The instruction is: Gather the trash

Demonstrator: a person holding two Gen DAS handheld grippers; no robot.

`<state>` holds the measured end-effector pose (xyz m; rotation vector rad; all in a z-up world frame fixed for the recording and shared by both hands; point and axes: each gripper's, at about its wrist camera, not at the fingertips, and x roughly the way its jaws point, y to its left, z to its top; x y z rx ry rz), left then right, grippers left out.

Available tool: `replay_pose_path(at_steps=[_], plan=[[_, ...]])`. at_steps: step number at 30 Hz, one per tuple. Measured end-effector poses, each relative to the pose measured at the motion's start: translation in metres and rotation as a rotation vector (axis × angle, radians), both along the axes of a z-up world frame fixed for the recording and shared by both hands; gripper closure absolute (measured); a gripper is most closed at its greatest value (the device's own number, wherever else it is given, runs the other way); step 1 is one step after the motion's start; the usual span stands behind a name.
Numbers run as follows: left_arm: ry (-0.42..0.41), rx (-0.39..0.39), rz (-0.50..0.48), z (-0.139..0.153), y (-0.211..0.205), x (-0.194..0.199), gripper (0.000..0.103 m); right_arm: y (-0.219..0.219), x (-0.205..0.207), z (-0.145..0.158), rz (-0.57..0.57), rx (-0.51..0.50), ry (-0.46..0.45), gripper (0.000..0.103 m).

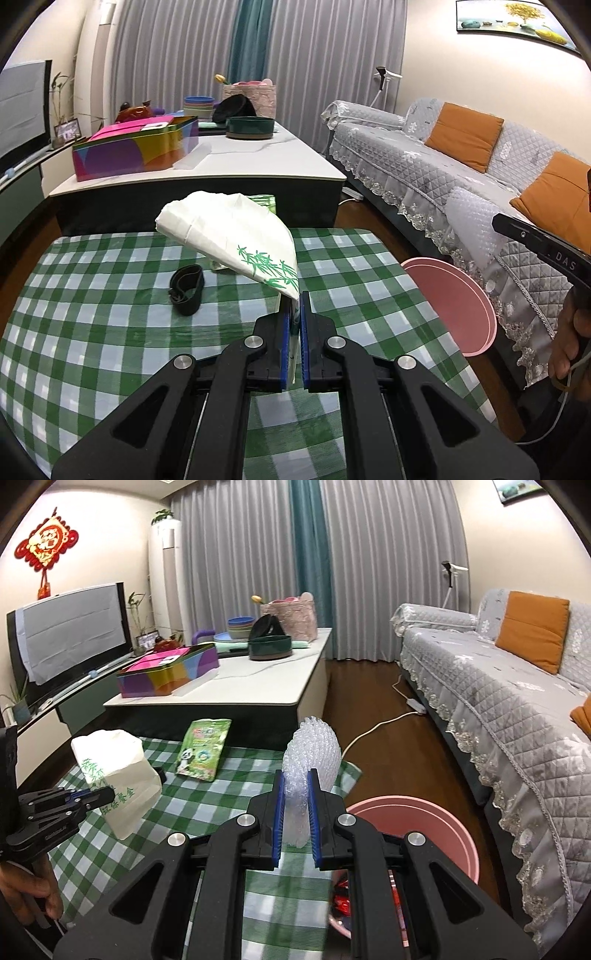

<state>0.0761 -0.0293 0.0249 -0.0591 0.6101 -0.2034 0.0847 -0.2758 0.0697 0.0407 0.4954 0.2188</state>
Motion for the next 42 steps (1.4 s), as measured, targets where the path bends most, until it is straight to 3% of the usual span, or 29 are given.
replay_pose_path(at_steps=[25, 42], plan=[[0.014, -0.010, -0.168, -0.001, -0.093, 0.021, 0.098, -0.083, 0.002, -0.003, -0.171, -0.019, -0.008, 0.091], [0.032, -0.043, -0.334, -0.003, -0.184, 0.069, 0.098, -0.133, 0.021, -0.025, -0.226, 0.009, 0.061, 0.090]])
